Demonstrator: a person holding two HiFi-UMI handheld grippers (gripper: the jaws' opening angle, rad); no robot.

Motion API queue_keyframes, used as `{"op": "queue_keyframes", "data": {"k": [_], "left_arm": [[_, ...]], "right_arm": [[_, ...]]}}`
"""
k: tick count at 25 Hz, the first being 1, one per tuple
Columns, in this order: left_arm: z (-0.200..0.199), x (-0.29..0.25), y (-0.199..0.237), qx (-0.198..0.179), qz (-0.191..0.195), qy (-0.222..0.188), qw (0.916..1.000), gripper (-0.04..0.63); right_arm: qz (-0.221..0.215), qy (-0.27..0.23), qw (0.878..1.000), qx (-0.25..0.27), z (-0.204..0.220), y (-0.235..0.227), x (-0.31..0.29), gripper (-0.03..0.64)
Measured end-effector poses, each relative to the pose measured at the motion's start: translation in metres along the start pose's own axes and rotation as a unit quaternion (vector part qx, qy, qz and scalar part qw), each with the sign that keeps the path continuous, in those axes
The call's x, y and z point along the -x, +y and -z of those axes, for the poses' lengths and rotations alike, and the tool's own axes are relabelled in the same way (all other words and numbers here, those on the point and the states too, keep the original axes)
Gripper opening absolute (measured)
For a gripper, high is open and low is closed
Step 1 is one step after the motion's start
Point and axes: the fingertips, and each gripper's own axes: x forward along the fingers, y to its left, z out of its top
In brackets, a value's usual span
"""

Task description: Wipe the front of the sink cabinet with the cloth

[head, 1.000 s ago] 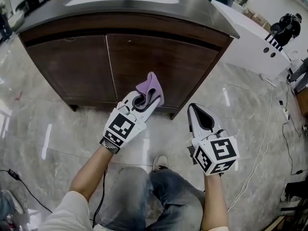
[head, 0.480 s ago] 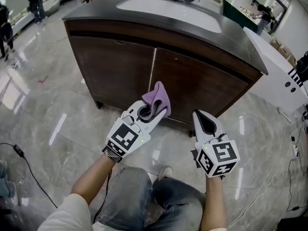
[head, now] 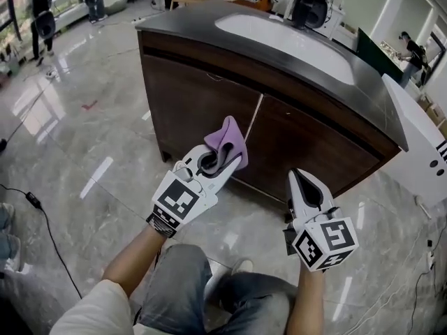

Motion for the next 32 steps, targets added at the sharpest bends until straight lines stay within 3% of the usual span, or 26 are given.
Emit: {"op": "queue_keyframes", "data": {"k": [5, 9, 13, 17, 24, 32], "left_arm": [[-0.016, 0.005, 0.025, 0.003, -0.037, 0.003, 0.9993, 0.049], [-0.064, 0.015, 0.054, -0.017, -0.085, -0.010, 0.9962, 0.048], [-0.111, 0.020, 0.081, 0.010, -0.107, 0.029, 0.9938, 0.043], [-0.182, 0.015, 0.108, 0.022, -0.111, 0.038, 0.9928, 0.046], [-0.324, 0.002, 0.136, 0.008, -0.098, 0.060, 0.9933, 0.046], [-0.455, 0.000, 0.160, 0.010, -0.103, 0.058, 0.9929, 0.046]], "right_arm": [[-0.006, -0.040, 0.999, 0.019, -0.030, 0.003, -0.014, 0.006], [-0.024, -0.065, 0.997, 0.033, -0.086, 0.006, -0.007, 0.006], [-0.031, -0.058, 0.997, 0.038, -0.155, -0.011, -0.012, 0.006], [-0.038, -0.051, 0.997, 0.045, -0.233, -0.023, -0.014, 0.006], [-0.060, -0.047, 0.996, 0.052, -0.381, -0.030, -0.010, 0.008], [-0.074, -0.038, 0.996, 0.042, -0.505, -0.033, 0.010, 0.008]]}}
